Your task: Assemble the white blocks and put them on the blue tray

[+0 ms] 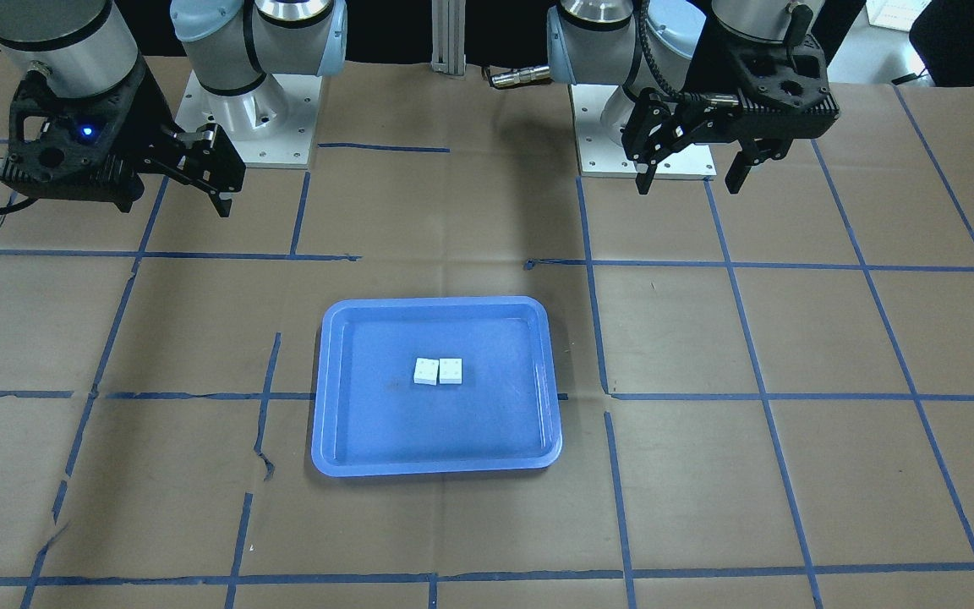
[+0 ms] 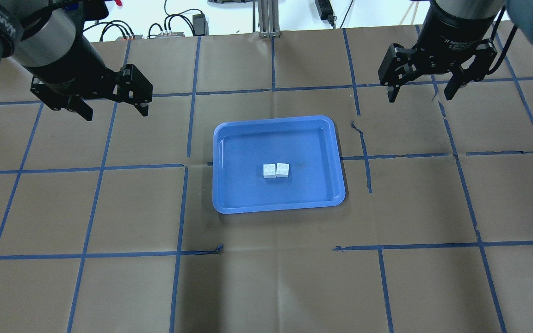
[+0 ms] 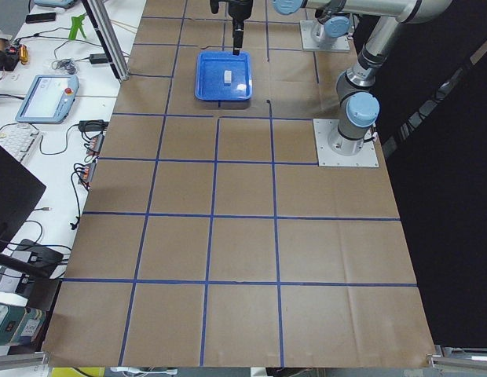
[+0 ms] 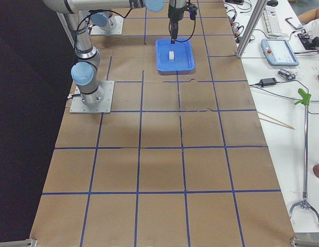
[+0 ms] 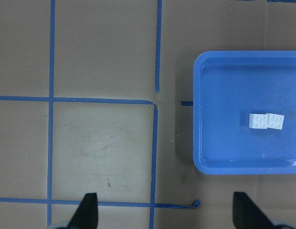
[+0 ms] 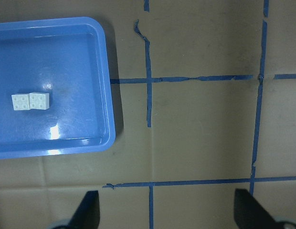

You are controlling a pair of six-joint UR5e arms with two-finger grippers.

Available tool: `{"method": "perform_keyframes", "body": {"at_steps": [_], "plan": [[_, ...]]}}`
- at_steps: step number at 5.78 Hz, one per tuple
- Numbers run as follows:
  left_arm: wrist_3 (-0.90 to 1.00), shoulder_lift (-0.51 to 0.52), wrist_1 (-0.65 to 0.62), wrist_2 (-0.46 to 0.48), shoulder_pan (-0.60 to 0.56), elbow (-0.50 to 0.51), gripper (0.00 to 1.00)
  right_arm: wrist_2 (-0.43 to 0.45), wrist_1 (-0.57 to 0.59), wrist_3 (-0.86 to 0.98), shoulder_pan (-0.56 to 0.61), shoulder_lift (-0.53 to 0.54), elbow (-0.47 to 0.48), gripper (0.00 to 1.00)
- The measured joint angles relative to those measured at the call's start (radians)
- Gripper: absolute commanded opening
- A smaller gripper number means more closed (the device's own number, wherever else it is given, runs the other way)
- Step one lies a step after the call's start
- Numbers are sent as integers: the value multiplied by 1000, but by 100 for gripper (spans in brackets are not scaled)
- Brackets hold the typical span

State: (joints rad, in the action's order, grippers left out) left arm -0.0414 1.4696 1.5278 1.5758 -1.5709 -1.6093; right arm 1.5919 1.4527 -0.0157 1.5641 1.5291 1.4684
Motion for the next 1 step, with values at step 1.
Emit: {"method": "perform_keyframes", "body": {"at_steps": [1], "plan": [[0, 0, 0, 0, 0, 0, 99, 0, -1, -1, 0, 0, 1, 100]]}}
